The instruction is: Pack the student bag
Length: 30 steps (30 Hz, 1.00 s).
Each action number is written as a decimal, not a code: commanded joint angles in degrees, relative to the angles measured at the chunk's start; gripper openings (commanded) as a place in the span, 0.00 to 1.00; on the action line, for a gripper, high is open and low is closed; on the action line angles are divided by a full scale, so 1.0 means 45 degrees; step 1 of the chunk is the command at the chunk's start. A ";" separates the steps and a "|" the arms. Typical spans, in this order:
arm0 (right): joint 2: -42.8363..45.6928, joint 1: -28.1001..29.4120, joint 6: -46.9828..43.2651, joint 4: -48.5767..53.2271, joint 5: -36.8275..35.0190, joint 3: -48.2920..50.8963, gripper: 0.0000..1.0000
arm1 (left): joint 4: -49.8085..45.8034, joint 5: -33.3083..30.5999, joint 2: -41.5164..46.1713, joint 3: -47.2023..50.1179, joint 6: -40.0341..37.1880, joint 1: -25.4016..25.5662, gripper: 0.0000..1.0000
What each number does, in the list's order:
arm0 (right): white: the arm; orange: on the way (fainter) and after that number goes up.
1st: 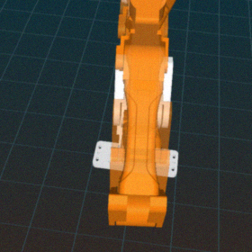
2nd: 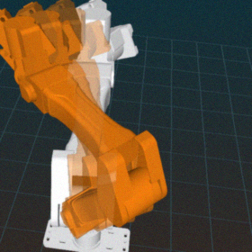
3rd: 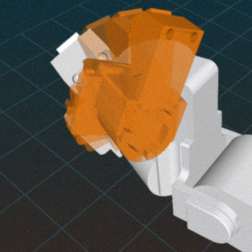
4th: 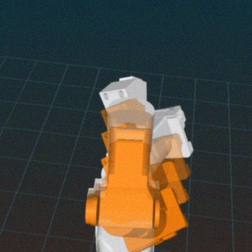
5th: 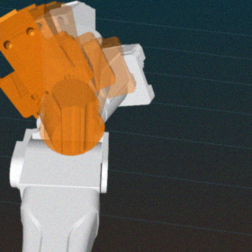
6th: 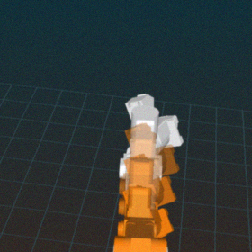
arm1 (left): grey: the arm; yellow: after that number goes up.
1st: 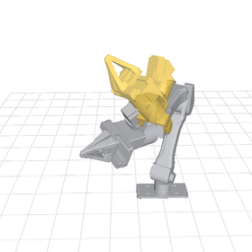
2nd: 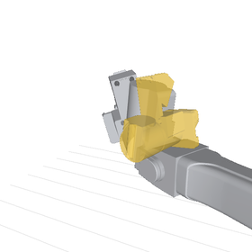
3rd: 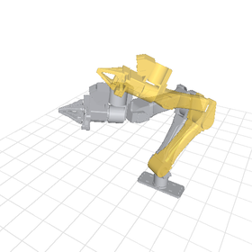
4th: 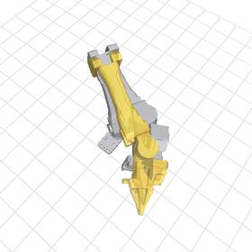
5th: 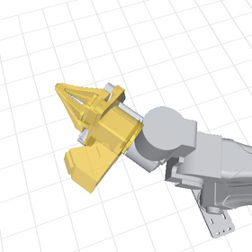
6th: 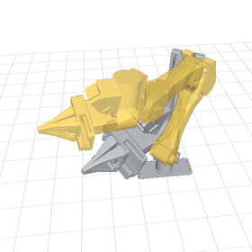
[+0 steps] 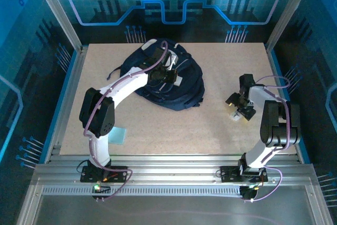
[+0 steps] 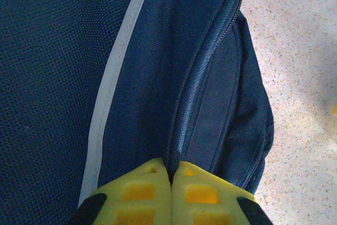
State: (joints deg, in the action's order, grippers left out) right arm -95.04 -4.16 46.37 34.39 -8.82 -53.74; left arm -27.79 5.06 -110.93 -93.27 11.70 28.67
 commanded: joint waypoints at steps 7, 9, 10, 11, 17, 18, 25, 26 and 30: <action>0.0261 -0.0266 0.0155 -0.0598 0.0121 0.0855 0.66 | -0.0679 0.0112 0.0415 -0.0612 -0.0147 -0.0027 0.00; 0.0525 -0.0225 -0.0051 -0.0434 -0.0100 0.0824 0.56 | -0.0680 -0.0012 0.0396 -0.0619 -0.0203 -0.0030 0.00; 0.0749 -0.0210 -0.0178 -0.0330 -0.0195 0.0820 0.51 | -0.0716 -0.0107 0.0375 -0.0652 -0.0261 -0.0041 0.00; 0.1003 -0.0207 -0.0332 -0.0247 -0.0236 0.0818 0.48 | -0.0772 -0.0182 0.0355 -0.0729 -0.0322 -0.0034 0.00; 0.2515 0.0145 -0.1457 -0.0029 0.0728 0.0199 0.39 | -0.0889 -0.0533 0.0229 -0.1078 -0.0601 -0.0075 0.00; 0.2677 0.0295 -0.1569 -0.0026 0.0992 0.0091 0.40 | -0.0894 -0.0519 0.0204 -0.1142 -0.0605 -0.0079 0.00; 0.2594 0.2328 -0.1064 -0.1480 0.3777 -0.1017 0.41 | -0.0875 -0.0176 0.0028 -0.1537 -0.0339 -0.0144 0.00; 0.2314 0.2707 -0.0867 -0.1993 0.4221 -0.1285 0.41 | -0.0871 -0.0124 0.0005 -0.1545 -0.0312 -0.0140 0.00; 0.0696 0.4219 -0.0527 -0.3575 0.5228 -0.2694 0.41 | -0.0954 -0.0067 -0.0074 -0.1648 -0.0194 -0.0150 0.00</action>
State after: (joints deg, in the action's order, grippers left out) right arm -87.66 11.20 42.33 25.78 8.12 -61.56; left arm -31.73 3.75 -111.11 -98.17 10.28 28.53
